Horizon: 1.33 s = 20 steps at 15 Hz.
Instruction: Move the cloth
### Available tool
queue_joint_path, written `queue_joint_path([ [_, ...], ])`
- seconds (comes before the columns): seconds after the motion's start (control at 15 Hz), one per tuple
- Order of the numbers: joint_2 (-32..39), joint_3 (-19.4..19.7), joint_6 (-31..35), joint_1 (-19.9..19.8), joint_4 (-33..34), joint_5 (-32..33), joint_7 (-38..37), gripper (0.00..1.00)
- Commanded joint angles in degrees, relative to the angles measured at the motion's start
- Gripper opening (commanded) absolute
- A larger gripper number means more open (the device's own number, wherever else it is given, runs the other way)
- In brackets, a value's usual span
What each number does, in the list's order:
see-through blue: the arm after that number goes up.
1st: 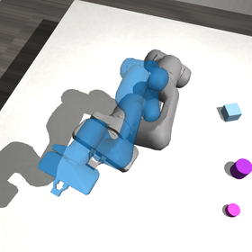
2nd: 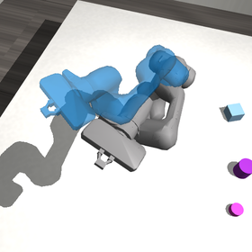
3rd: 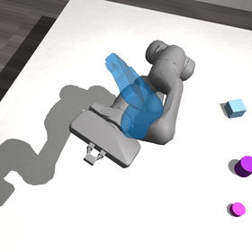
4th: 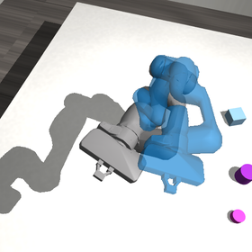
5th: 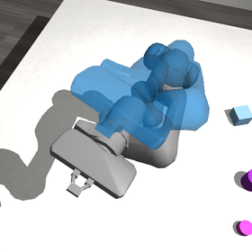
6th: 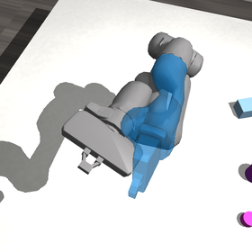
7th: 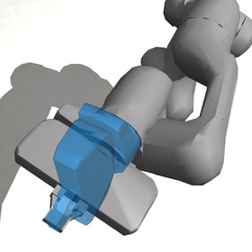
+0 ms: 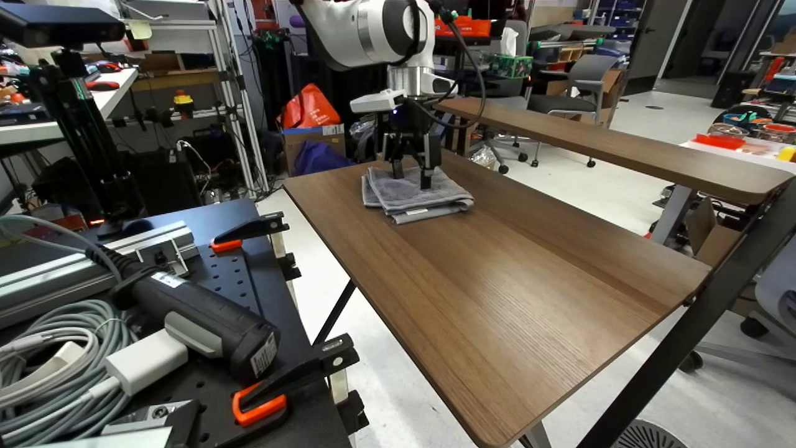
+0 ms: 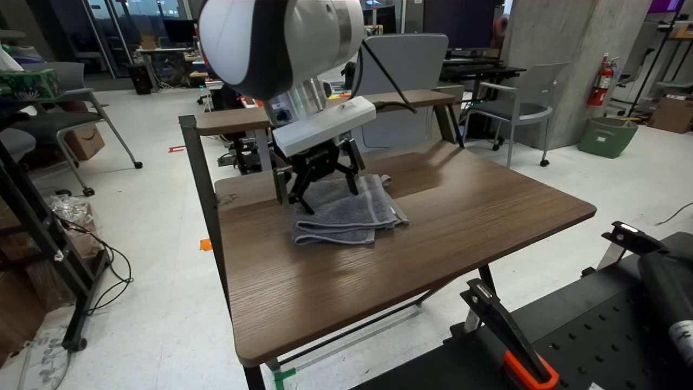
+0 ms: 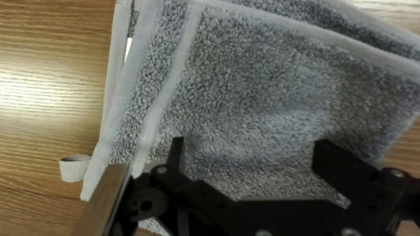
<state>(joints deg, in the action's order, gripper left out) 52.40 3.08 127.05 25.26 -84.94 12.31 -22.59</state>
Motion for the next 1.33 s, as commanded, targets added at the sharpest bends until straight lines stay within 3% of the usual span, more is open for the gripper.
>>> queue_joint_path([
  [0.0, 0.6, 0.3, -2.0, 1.4, 2.1, 1.9, -1.6, 1.00],
  [0.27, -3.7, 0.3, -1.5, 0.8, -2.1, 1.6, -2.0, 1.00],
  [0.53, -10.0, 0.9, 3.2, 0.6, -9.3, 1.8, -5.9, 1.00],
  [0.6, -9.5, 2.0, 3.5, 1.4, -9.3, 3.1, -7.8, 1.00],
  [0.67, -6.7, 0.3, 0.9, 0.1, -4.7, 1.7, -5.1, 1.00],
  [1.27, -8.2, 0.7, 2.2, 0.2, -7.6, 2.5, -6.9, 1.00],
])
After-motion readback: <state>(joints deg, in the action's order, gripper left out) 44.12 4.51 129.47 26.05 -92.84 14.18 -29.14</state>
